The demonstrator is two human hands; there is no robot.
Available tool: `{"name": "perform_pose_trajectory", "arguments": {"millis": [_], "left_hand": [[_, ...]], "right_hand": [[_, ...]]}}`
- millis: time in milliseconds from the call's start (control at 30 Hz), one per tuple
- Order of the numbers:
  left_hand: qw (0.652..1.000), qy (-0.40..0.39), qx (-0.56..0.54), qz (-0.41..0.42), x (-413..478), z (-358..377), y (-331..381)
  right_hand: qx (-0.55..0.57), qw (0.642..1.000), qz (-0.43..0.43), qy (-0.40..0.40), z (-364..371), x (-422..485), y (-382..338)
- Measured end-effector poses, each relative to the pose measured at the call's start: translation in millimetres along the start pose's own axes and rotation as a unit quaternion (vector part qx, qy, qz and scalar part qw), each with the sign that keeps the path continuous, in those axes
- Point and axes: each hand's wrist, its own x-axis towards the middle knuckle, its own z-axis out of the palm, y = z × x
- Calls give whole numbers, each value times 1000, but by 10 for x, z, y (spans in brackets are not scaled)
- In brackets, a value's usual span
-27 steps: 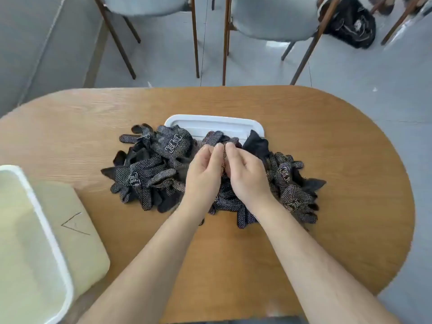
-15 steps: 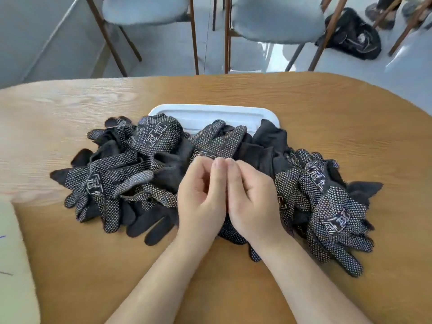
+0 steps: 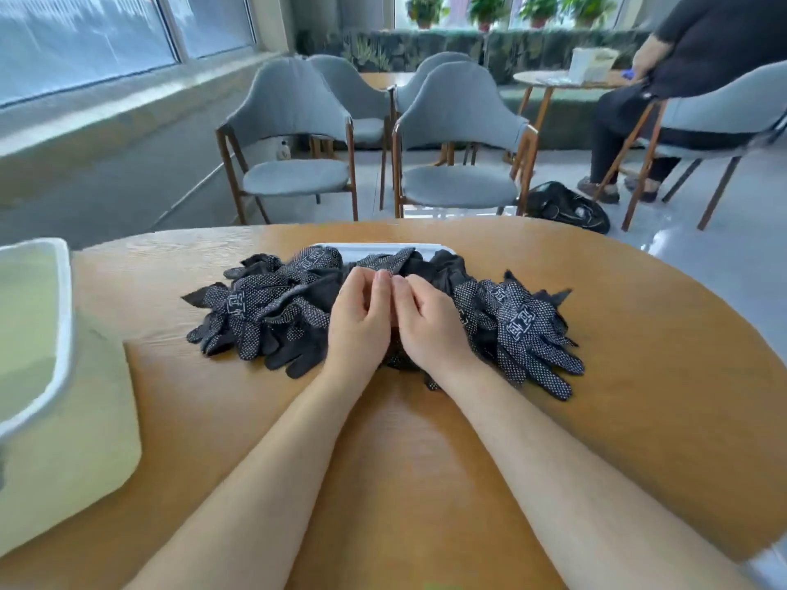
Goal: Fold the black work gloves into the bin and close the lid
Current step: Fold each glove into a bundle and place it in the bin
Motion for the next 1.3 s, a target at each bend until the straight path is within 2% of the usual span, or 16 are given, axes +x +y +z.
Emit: {"name": "perform_pose_trajectory", "arguments": {"millis": [233,367,500,767,967,1067,1300], "left_hand": [[980,-106,126,114,-511,-327,-35],[975,-86,146,142,-492,-345,-127],[963,-75,214,146,-436,-258,-193],[925,-6,354,140,-366,-102,-184],[951,8,309,30,-313,-160,-94],[956,-4,290,35,-303,-194,-85],[972,25,211,102,-382,-253,-97]], "right_hand": [[-96,991,-89,-39,-143,-570,69],[-187,973,-135,-28,-108,-525,104],[-227,965,-131,9,-106,-441,179],[-218,969,-94,74,-99,-436,240],[-156,979,-73,111,-164,-410,229],[-134,982,-66,115,-174,-410,172],[-107,980,-120,116,-227,-484,136]]}}
